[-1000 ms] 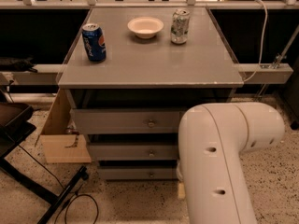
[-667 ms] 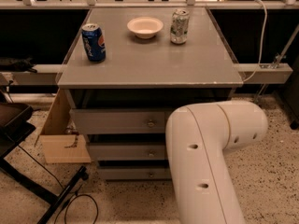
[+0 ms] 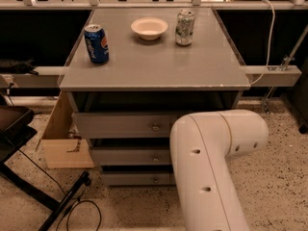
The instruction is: Open bottom drawer
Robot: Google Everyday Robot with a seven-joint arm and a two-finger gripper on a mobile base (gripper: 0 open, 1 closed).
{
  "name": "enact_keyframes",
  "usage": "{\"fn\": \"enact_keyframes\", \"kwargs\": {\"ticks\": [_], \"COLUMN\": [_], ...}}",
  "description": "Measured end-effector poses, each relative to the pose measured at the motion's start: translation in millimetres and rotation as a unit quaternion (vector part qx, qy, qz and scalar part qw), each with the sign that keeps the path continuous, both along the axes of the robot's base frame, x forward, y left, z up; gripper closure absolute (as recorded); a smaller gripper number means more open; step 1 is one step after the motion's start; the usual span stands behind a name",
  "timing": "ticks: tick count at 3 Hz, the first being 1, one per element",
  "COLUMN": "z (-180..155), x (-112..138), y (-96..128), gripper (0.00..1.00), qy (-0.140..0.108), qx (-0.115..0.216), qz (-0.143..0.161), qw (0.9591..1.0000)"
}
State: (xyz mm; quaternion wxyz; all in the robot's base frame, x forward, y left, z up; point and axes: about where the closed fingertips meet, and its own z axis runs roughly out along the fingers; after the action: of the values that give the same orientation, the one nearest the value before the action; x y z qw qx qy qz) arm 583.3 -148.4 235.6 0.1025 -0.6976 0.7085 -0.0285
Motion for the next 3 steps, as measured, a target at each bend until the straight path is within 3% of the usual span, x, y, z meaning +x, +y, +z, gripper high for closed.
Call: {"fn": "enact_keyframes", "kwargs": {"ticks": [2,3], "z": [-62.7,-61.1], "x": [-11.4,-11.6], "y": [-2.7,-2.9], "gripper": [0.0,0.0], "qy": [0.054,0.054], "qx": [0.004,0.003], "qz": [-0.016,-0.015], "qw": [0.9984,0.9984]}}
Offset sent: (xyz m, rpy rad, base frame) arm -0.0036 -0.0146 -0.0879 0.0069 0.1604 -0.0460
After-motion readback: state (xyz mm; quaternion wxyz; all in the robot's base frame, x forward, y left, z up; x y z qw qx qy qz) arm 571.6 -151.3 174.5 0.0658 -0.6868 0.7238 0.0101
